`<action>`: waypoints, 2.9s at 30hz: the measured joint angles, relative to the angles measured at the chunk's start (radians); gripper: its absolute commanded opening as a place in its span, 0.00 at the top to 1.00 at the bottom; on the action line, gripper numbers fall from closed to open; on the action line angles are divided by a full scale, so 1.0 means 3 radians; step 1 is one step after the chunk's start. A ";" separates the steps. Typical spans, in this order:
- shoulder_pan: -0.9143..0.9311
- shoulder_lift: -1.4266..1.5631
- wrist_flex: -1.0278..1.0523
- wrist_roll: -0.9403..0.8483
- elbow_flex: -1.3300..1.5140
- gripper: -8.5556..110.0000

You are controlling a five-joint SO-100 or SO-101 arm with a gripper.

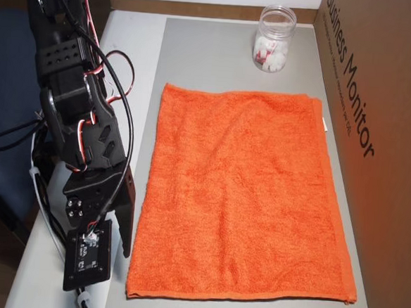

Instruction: Fold the blanket.

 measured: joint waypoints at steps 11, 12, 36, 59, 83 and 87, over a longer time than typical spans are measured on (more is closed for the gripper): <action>-0.0056 -0.0496 -0.0143 0.0000 0.0000 0.78; -0.0082 -0.0527 -0.0143 0.0000 0.0000 0.78; -0.0159 -0.1110 -0.0711 -0.0424 0.0000 0.78; -0.0240 -0.1350 -0.1314 -0.0660 0.0164 0.78; -0.0138 -0.1329 -0.1406 -0.0982 0.0404 0.78; -0.0169 -0.1273 -0.1677 -0.0977 0.0614 0.78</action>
